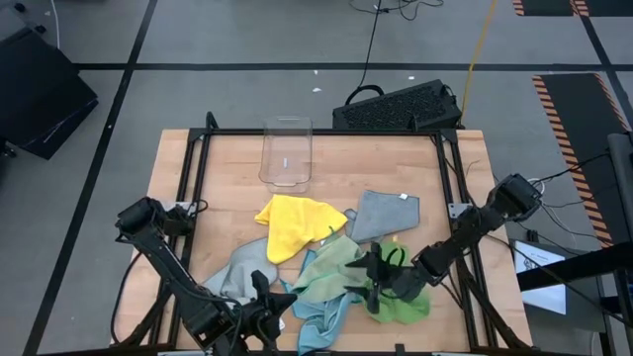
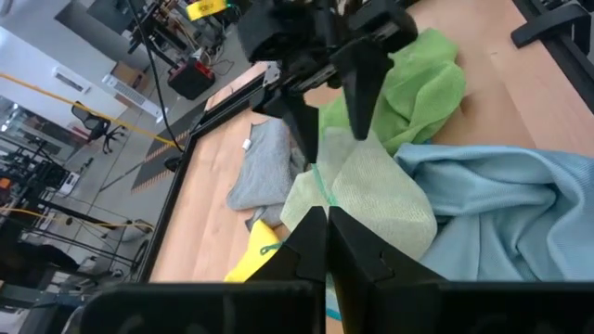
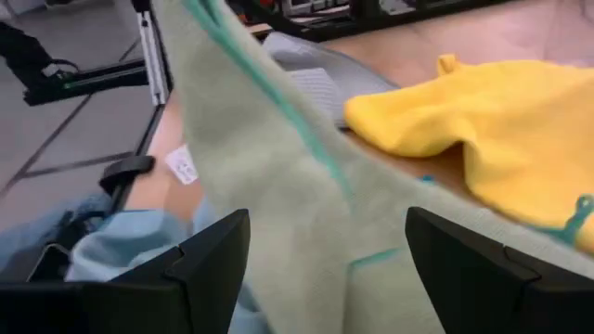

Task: Fold microfiber towels
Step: Fold the light green microfiber cloth

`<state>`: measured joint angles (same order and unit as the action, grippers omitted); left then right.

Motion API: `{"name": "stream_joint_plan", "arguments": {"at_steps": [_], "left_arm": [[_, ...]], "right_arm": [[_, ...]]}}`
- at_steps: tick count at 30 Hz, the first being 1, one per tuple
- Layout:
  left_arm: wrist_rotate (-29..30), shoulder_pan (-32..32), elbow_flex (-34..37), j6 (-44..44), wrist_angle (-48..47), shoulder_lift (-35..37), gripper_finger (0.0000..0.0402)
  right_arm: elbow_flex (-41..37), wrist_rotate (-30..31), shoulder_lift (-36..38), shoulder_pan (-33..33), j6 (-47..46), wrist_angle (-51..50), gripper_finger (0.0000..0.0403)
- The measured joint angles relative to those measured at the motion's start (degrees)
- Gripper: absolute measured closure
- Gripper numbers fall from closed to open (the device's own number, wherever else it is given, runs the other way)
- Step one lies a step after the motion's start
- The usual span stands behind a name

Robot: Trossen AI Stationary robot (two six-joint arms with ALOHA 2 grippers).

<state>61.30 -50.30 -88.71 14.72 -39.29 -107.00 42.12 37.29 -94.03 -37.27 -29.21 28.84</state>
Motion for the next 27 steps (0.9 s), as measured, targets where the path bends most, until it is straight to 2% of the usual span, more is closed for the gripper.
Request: {"name": "stream_joint_plan", "arguments": {"at_steps": [2, 8, 11, 15, 22, 24, 27], "left_arm": [[0.0, 0.0, 0.0, 0.0, 0.0, 0.0, 0.0395], [0.0, 0.0, 0.0, 0.0, 0.0, 0.0, 0.0391], [0.1, 0.0, 0.0, 0.0, 0.0, 0.0, 0.0394], [0.2, 0.1, 0.1, 0.1, 0.0, 0.0, 0.0395], [0.2, 0.1, 0.1, 0.4, 0.0, 0.0, 0.0397], [0.2, 0.1, 0.1, 0.5, 0.0, 0.0, 0.0393], [0.2, 0.1, 0.1, 0.5, 0.0, 0.0, 0.0395]], "right_arm": [[-0.1, -0.3, 0.3, 1.8, 0.7, -1.2, 0.0124], [-0.1, -11.2, 0.3, 7.3, -4.2, -5.3, 0.0126], [-0.1, -14.9, 0.2, 8.3, -4.5, -8.2, 0.0144], [-0.1, -18.2, 0.2, 8.4, -4.1, -10.2, 0.0207], [-0.1, -24.1, 0.9, 7.8, -1.2, -10.4, 0.0378], [-0.2, -23.9, 2.4, 7.1, 0.4, -10.4, 0.0393], [-0.2, -22.3, 5.6, 5.3, 1.7, -11.3, 0.0386]]}}
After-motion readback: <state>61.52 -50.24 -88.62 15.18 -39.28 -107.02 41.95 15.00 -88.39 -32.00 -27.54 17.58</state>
